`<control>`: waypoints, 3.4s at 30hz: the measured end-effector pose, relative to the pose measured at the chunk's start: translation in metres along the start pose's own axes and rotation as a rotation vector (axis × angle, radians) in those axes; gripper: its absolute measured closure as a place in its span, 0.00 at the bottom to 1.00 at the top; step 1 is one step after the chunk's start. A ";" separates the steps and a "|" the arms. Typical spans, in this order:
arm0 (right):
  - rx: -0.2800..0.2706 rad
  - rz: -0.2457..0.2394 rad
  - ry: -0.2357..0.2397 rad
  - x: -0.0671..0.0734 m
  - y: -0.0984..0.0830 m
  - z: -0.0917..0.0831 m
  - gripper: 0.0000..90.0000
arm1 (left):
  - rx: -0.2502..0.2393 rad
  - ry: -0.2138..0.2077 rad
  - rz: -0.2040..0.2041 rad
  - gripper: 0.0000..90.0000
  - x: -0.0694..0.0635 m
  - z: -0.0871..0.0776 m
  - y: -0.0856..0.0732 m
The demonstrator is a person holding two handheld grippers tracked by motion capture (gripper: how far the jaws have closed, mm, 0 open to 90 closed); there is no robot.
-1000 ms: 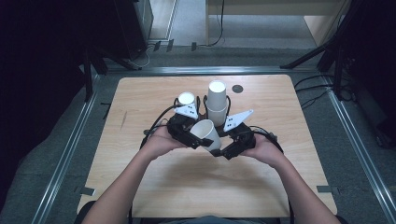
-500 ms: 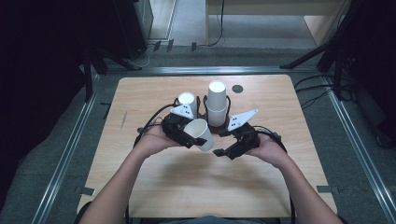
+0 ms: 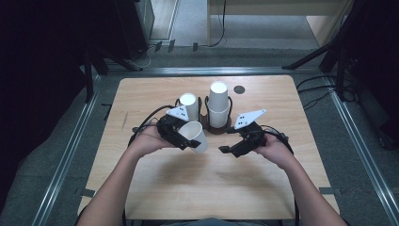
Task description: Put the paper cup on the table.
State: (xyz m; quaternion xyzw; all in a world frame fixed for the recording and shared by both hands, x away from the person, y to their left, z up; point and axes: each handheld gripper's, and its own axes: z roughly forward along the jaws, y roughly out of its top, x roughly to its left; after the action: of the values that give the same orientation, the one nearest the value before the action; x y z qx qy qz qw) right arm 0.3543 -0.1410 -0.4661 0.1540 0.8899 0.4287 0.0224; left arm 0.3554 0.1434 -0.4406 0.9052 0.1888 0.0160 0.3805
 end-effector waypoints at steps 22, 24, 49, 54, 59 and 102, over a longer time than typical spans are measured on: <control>-0.020 0.040 -0.052 -0.013 -0.010 -0.018 0.25 | 0.010 0.021 -0.034 0.27 0.015 -0.023 -0.016; -0.023 0.044 -0.060 -0.014 -0.011 -0.019 0.25 | 0.006 0.023 -0.038 0.27 0.015 -0.025 -0.016; -0.016 0.070 -0.079 -0.023 -0.018 -0.024 0.25 | 0.009 0.097 -0.138 0.27 0.041 -0.051 -0.042; -0.023 0.073 -0.088 -0.025 -0.018 -0.024 0.25 | 0.008 0.118 -0.160 0.27 0.046 -0.056 -0.049; -0.031 0.088 -0.082 -0.027 -0.019 -0.024 0.25 | 0.017 0.155 -0.183 0.27 0.051 -0.061 -0.056; 0.000 0.076 -0.058 -0.026 -0.022 -0.011 0.25 | 0.187 0.459 -0.433 0.23 0.103 -0.076 -0.115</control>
State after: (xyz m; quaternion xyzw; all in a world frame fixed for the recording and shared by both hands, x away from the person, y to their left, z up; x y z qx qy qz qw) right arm 0.3712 -0.1700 -0.4781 0.2002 0.8824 0.4246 0.0319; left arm 0.4000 0.3054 -0.4788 0.8480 0.4581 0.1208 0.2378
